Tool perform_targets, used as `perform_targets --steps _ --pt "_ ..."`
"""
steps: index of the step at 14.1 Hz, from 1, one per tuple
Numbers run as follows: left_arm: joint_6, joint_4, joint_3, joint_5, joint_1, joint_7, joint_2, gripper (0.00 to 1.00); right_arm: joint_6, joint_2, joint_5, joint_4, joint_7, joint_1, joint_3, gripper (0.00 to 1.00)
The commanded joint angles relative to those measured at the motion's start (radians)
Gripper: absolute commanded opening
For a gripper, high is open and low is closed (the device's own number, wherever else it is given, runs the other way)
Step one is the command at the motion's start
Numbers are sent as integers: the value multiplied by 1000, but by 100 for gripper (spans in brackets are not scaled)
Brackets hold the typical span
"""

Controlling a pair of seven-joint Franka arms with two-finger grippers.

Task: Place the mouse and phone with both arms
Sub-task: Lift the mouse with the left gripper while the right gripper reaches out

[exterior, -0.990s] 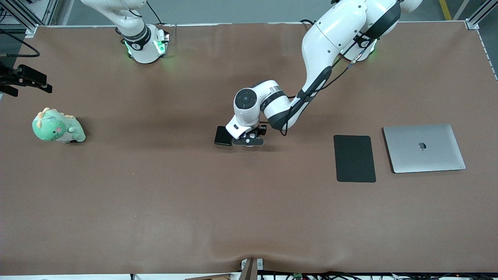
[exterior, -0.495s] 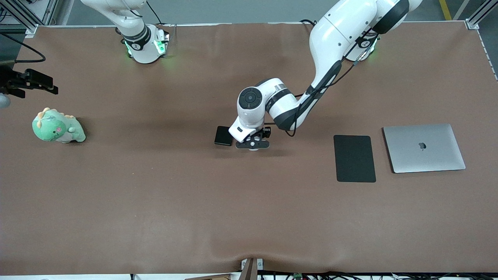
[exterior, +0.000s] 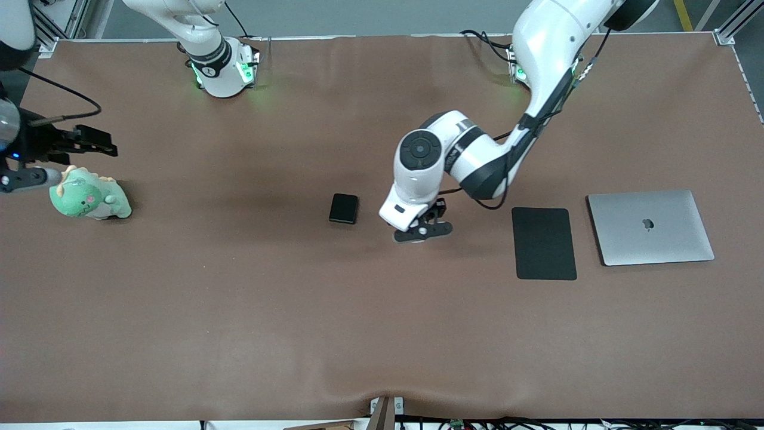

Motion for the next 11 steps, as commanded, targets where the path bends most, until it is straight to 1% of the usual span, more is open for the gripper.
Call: perform_targets --steps 1,4,8,11 --pt "-44 -24 -10 -25 76 44 -47 0 31 41 37 10 18 30 -3 100" --pt "-79 -27 -22 -45 169 89 -82 0 72 80 54 7 108 70 -3 100" --pt "-185 -33 -22 -45 264 178 -107 0 118 97 112 -22 111 79 -3 100" --pt "-193 -65 -22 -42 341 303 -135 0 178 111 121 -56 127 96 -3 100"
